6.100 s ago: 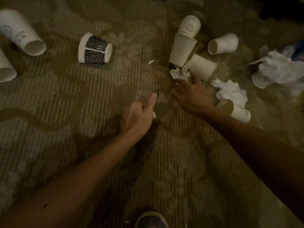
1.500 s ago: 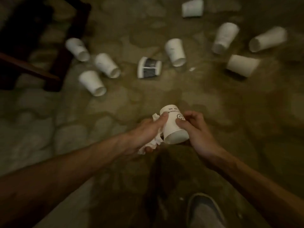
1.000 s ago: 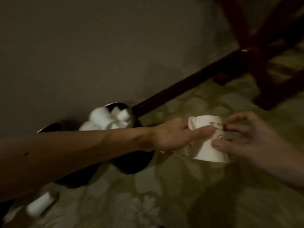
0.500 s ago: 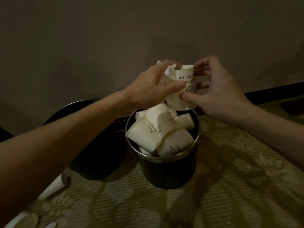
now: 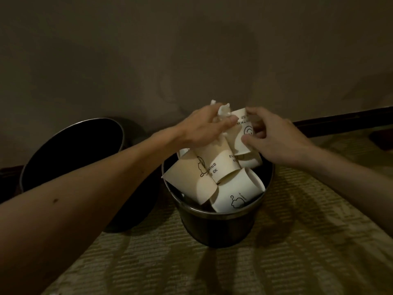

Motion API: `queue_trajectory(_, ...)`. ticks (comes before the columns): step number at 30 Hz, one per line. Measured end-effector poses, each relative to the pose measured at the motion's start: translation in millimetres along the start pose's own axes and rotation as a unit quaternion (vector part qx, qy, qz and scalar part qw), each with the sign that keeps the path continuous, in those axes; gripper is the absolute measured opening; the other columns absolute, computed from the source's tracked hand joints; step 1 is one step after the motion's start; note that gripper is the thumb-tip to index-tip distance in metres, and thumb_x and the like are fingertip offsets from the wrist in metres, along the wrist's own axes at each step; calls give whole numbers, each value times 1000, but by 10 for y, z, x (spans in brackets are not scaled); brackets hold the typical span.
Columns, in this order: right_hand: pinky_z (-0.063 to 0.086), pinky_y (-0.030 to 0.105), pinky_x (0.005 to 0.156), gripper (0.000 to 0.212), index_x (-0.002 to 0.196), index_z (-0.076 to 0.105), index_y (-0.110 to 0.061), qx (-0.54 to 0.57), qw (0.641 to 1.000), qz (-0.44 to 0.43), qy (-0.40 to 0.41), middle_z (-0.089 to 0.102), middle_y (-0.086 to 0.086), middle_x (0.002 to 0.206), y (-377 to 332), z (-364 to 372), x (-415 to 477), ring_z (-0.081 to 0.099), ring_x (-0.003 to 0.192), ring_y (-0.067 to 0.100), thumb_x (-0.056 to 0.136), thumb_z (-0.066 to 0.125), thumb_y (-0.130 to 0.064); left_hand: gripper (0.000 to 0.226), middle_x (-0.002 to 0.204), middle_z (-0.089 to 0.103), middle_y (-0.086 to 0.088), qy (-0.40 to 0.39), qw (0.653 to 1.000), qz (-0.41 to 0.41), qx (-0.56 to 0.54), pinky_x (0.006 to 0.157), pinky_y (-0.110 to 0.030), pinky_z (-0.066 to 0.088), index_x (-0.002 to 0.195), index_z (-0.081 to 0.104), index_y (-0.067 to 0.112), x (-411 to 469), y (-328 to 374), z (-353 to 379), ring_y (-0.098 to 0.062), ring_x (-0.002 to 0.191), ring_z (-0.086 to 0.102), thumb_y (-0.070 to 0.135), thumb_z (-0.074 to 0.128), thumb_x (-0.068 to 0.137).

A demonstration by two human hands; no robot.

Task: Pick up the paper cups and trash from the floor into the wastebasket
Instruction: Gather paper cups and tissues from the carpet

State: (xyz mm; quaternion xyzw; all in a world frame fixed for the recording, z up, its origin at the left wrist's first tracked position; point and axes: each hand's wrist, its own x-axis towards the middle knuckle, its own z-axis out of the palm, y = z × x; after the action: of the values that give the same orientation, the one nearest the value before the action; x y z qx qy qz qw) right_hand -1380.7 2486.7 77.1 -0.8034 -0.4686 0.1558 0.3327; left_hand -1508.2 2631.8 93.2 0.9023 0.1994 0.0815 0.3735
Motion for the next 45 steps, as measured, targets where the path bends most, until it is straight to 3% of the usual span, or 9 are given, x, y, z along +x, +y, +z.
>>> queue_trajectory(3, 44, 30, 84, 60, 146, 38, -33, -18, 1000, 5, -5, 60, -7, 129, 61, 53, 18, 53, 103, 7, 92, 64, -35, 34, 105, 66, 4, 2, 998, -43, -40, 96, -43, 52, 100, 61, 29, 1, -62, 25, -14, 99, 64, 52, 36, 103)
queue_trajectory(6, 39, 28, 82, 59, 144, 42, -30, -34, 999, 3, -13, 58, -6, 132, 69, 45, 62, 48, 103, 6, 91, 66, -37, 46, 118, 66, -1, 28, 991, -74, -107, 104, -42, 46, 113, 65, 20, -37, -116, -6, -18, 112, 62, 48, 30, 105)
queue_trajectory(11, 44, 36, 94, 63, 145, 35, -36, -5, 1000, -15, 8, 47, -6, 138, -17, 40, 76, 48, 117, 12, 90, 65, -30, 25, 108, 58, 10, 133, 972, -125, -149, 63, -18, 53, 127, 54, 24, -195, -301, -65, -8, 92, 63, 26, 50, 102)
queue_trajectory(17, 36, 36, 93, 47, 143, 40, -37, 3, 999, -48, 3, 44, -4, 140, -162, 120, 70, 43, 120, 12, 97, 50, -43, 3, 91, 70, 6, 220, 955, -145, -134, 54, -16, 48, 95, 68, 30, -468, -436, -166, -3, 70, 67, 30, 65, 94)
queue_trajectory(23, 36, 33, 83, 50, 139, 42, -33, -9, 999, -30, 14, 47, -1, 137, -111, 192, 38, 46, 109, 10, 94, 51, -53, 14, 91, 67, 12, 126, 977, -173, -10, 70, -22, 48, 86, 72, 31, -857, -497, -112, -1, 83, 62, 41, 64, 92)
queue_trajectory(28, 40, 35, 82, 57, 141, 38, -30, -19, 1000, -2, 23, 53, -1, 137, 46, 178, -16, 49, 106, 10, 92, 57, -50, 41, 109, 61, 14, 183, 973, -142, -13, 76, -22, 49, 128, 54, 30, -887, -411, -142, -3, 98, 59, 41, 67, 90)
queue_trajectory(35, 44, 39, 86, 66, 142, 38, -29, -5, 999, 29, 34, 53, -1, 138, 102, 153, -24, 52, 111, 15, 87, 56, -61, 31, 106, 69, -1, 203, 976, -84, -5, 90, -38, 52, 110, 65, 20, -567, -229, -346, -15, 99, 64, 37, 40, 104)
queue_trajectory(40, 41, 30, 75, 49, 134, 45, -33, 19, 999, 11, 41, 55, -13, 119, 58, 215, -24, 53, 101, 10, 90, 62, -47, 45, 144, 53, 0, 75, 996, -39, -2, 111, -38, 40, 143, 49, 21, -111, 35, -310, -15, 129, 51, 41, 33, 107)
queue_trajectory(45, 40, 27, 79, 42, 130, 52, -35, 23, 999, -10, 30, 60, -14, 122, 77, 195, -1, 54, 105, 6, 91, 65, -39, 30, 107, 63, 12, 41, 997, -6, 68, 87, -22, 50, 120, 64, 23, 84, 78, -159, -1, 96, 59, 39, 43, 104)
